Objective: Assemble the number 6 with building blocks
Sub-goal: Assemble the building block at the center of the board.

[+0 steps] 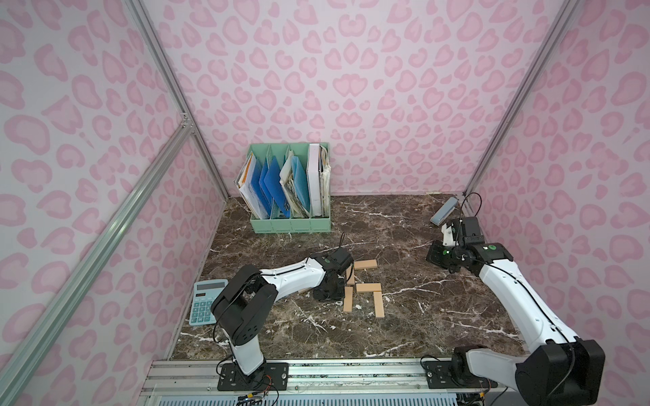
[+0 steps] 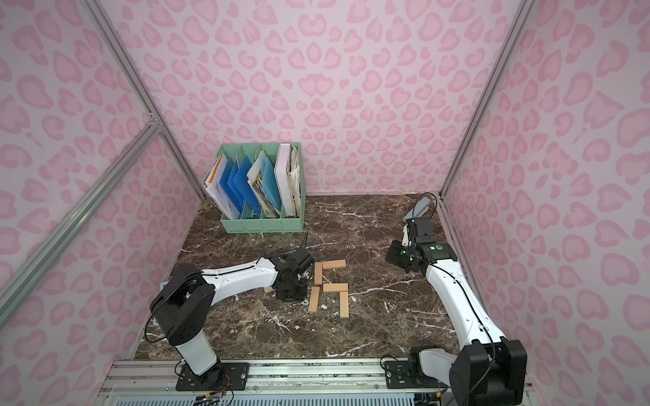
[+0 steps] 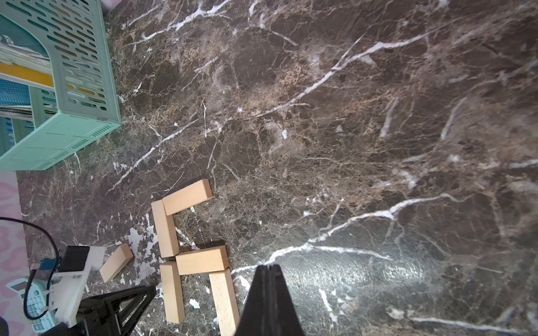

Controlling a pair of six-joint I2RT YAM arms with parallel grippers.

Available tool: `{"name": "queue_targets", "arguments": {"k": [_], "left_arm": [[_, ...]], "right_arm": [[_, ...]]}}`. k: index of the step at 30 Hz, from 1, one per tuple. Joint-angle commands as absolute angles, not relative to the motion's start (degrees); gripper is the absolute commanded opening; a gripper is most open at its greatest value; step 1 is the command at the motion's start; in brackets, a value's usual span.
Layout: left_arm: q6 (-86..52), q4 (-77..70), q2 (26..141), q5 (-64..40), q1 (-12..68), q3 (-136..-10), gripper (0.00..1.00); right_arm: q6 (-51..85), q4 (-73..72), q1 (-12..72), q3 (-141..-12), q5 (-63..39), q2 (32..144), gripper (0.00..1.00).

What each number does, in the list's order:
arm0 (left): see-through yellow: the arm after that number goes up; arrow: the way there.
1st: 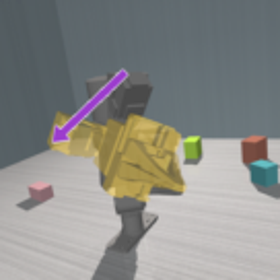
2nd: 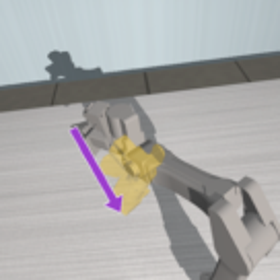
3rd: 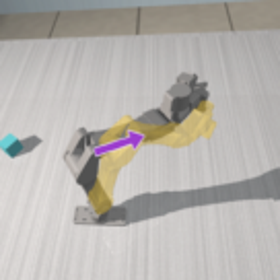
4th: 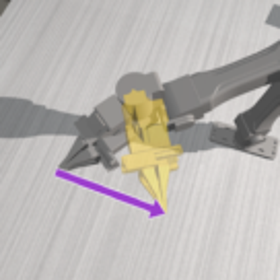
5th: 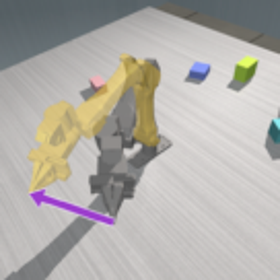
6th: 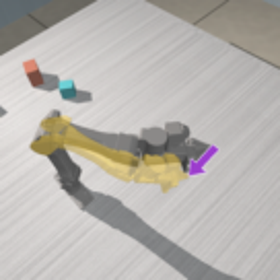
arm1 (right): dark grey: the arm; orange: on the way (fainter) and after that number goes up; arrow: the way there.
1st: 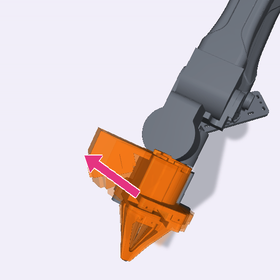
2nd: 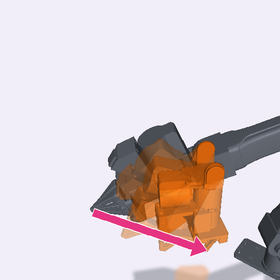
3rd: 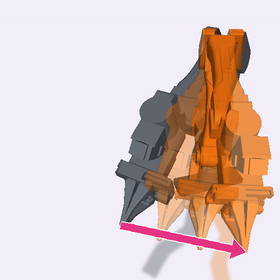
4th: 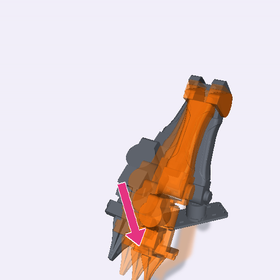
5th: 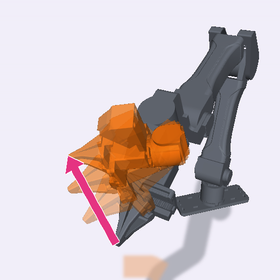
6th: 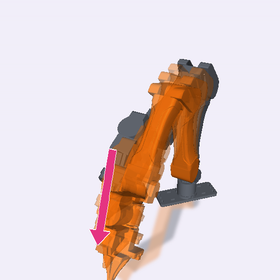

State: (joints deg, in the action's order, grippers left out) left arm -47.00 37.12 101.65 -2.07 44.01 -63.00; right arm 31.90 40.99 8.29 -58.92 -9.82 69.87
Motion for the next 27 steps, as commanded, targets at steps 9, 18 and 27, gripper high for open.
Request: {"name": "queue_targets", "arguments": {"k": [9,18,27], "left_arm": [[-47.2,35.86,103.25,-1.67,44.08,-64.73,0.35],[-47.29,35.69,103.76,-2.37,44.13,-65.29,0.35],[-47.46,35.31,104.99,-2.8,44.79,-66.19,0.34]], "right_arm": [[32.06,40.7,8.34,-59.38,-9.58,69.87,0.0],[32.23,40.29,8.29,-59.27,-9.67,70.13,0.0],[32.18,40.26,8.27,-59.73,-9.65,70.39,0.0]]}}
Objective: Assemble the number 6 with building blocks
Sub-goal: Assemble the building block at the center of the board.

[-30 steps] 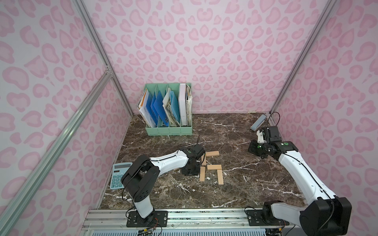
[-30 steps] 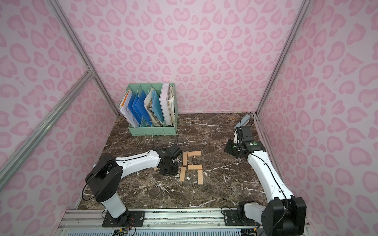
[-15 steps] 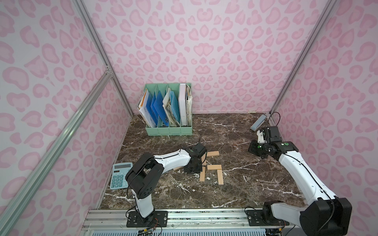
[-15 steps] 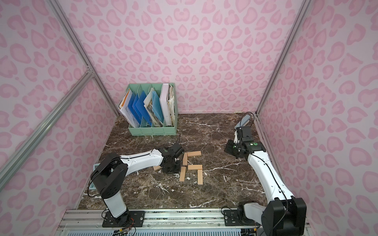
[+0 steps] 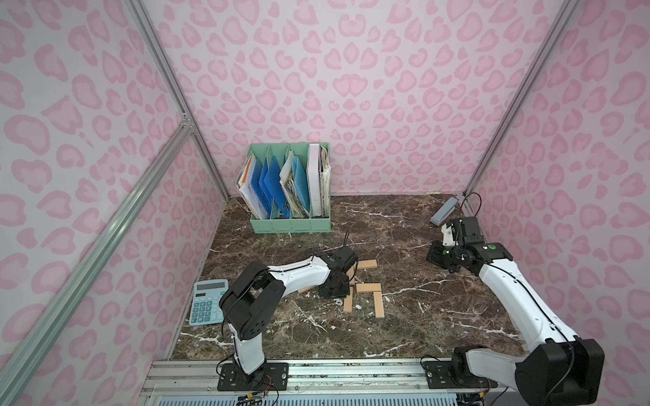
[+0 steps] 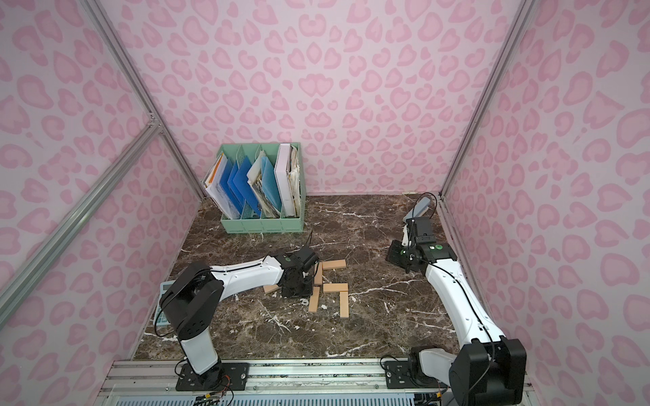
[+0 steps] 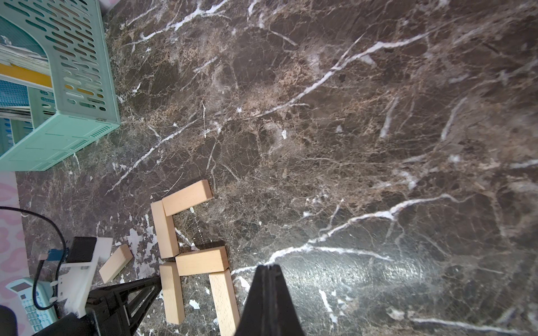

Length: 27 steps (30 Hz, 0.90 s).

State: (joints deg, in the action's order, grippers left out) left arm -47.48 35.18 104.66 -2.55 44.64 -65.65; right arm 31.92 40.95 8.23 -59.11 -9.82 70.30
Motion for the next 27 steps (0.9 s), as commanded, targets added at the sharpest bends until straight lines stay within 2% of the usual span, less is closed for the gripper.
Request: {"name": "queue_targets", "arguments": {"k": [1,27], "left_arm": [[-47.55,35.21,105.07,-2.86,44.77,-66.31,0.34],[-48.58,35.66,105.3,-3.08,45.24,-67.38,0.34]], "right_arm": [[32.23,40.25,8.26,-59.68,-9.67,70.49,0.0],[32.19,39.84,8.37,-59.83,-10.11,71.1,0.0]]}}
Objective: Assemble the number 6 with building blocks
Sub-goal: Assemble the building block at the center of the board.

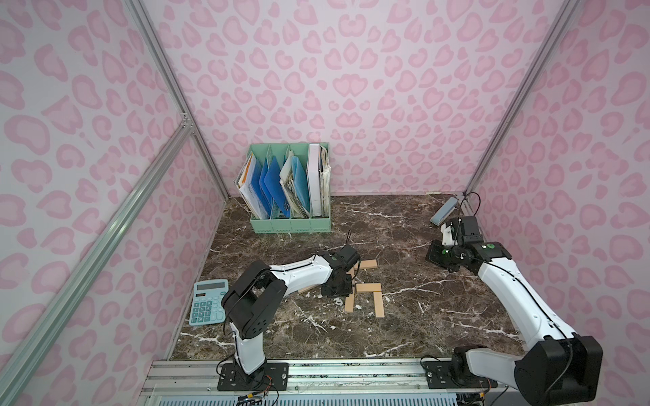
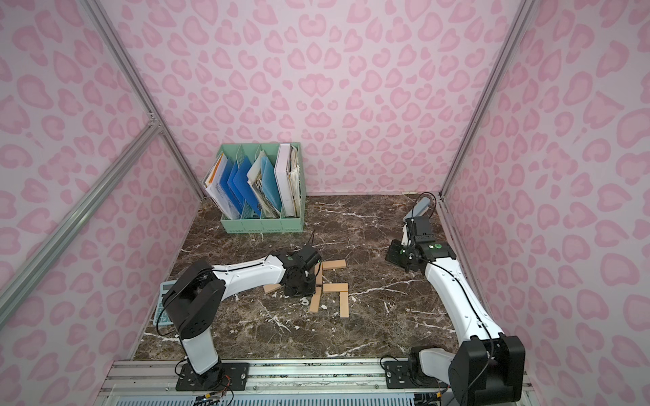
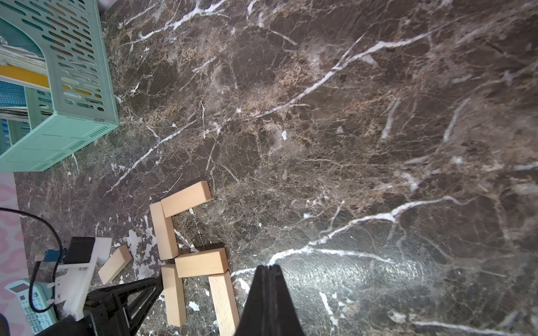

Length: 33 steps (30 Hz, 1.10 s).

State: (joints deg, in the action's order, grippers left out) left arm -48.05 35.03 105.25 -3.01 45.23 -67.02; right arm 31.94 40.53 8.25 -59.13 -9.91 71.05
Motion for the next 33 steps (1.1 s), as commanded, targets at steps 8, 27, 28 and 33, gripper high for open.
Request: {"name": "queue_targets", "arguments": {"k": [8,27,28,33], "left_arm": [[-48.99,35.74,105.11,-3.21,45.25,-67.32,0.34],[-51.76,34.72,104.68,-3.43,45.62,-66.72,0.33],[-51.86,34.72,104.53,-3.43,45.62,-66.62,0.33],[-52.2,35.32,103.29,-2.82,45.71,-65.51,0.33]], "right_arm": [[32.38,39.75,8.4,-59.78,-10.1,70.93,0.0],[32.08,40.16,9.14,-59.44,-9.76,70.24,0.0],[32.08,40.21,9.27,-59.45,-9.66,70.22,0.0],[32.01,40.12,9.4,-59.35,-9.67,70.22,0.0]]}}
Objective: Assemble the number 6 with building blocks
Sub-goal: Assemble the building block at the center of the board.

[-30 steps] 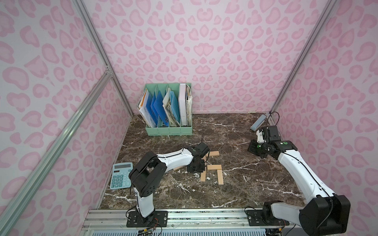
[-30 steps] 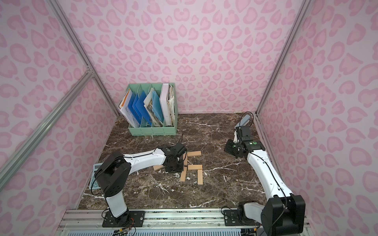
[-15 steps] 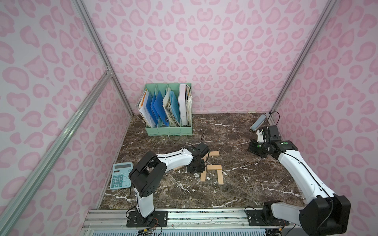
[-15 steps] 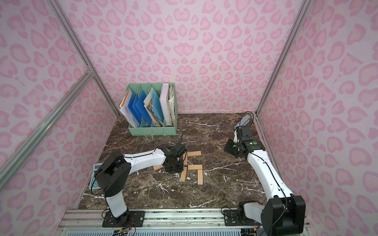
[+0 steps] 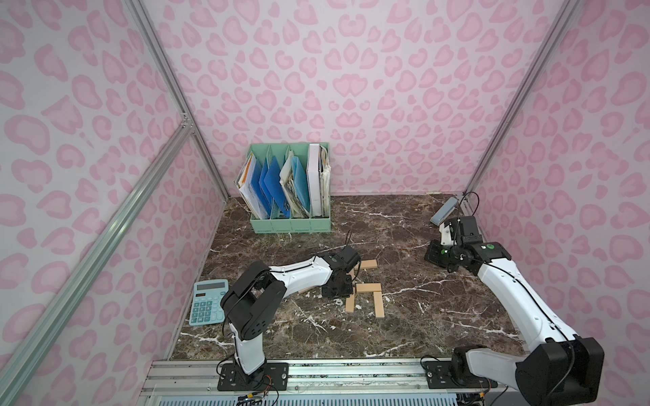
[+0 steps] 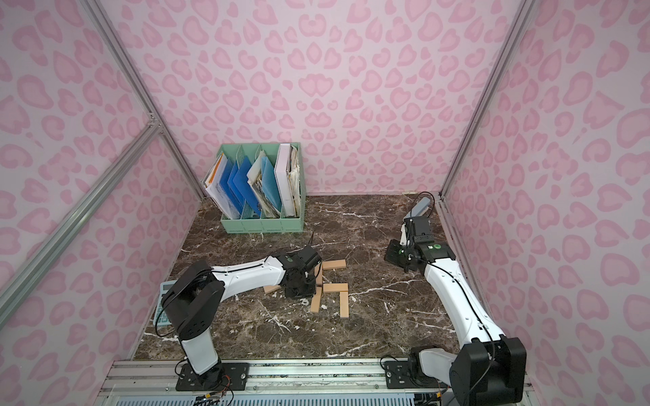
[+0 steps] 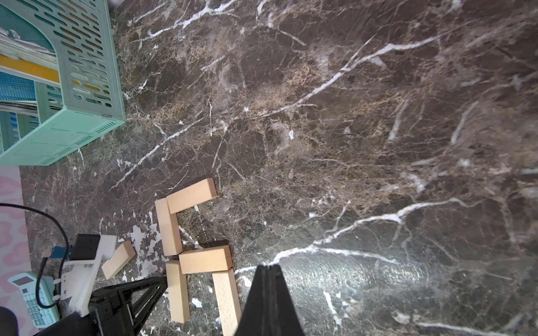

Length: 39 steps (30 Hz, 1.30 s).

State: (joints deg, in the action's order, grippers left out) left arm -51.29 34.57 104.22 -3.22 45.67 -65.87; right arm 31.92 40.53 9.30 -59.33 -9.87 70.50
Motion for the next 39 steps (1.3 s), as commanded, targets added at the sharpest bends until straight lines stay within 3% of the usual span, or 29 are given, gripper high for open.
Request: {"name": "queue_targets", "arguments": {"k": [1,39], "left_arm": [[-52.21,35.5,103.03,-2.66,45.76,-65.23,0.33],[-53.61,35.77,101.75,-2.81,48.65,-62.75,0.31]], "right_arm": [[32.07,40.08,9.53,-59.33,-9.67,70.22,0.0],[32.34,40.16,9.58,-59.33,-9.15,69.34,0.0]]}}
